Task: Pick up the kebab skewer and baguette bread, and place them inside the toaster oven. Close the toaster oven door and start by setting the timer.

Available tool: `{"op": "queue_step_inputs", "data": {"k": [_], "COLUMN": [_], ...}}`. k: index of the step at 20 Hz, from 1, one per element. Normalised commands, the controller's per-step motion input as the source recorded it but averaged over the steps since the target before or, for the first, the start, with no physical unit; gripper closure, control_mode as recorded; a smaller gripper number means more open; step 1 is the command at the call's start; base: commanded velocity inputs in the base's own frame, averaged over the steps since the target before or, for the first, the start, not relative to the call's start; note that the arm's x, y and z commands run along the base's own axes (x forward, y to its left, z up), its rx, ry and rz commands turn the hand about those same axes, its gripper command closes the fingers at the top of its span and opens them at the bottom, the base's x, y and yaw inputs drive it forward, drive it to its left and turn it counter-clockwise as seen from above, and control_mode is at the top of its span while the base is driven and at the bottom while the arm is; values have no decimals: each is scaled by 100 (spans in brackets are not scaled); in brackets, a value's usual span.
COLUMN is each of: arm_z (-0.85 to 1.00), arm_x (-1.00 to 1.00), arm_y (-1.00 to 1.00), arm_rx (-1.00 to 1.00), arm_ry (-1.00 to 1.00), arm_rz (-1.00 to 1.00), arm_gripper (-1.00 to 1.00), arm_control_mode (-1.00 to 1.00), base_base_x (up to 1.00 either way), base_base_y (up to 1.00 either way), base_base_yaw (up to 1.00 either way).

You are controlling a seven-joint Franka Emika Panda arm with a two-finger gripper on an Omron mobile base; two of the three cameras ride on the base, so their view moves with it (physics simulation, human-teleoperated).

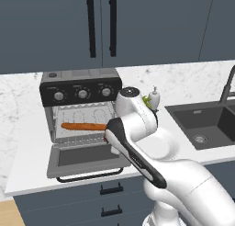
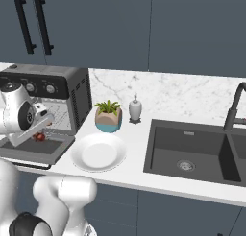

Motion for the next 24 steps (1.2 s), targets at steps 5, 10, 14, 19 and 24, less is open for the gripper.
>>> {"op": "queue_step_inputs", "data": {"k": [5,10,14,19,24], "arm_z": [3,3,0,-11,-12], "arm_x": [60,24,0,22,28], "arm_y": [79,60,34,1,0], "arm_rx": [7,3,0,0,0], "arm_ry": [-1,0,-3,-3,-4], "arm_rz": [2,4,3,2,3], "arm_gripper": [100,100,100,100,100], "arm_control_mode": [-100,-100,-100,-100,-100], "base_base_x": [0,0,0,0,0], "base_base_y": [0,0,0,0,0], "base_base_yaw": [0,0,0,0,0]}}
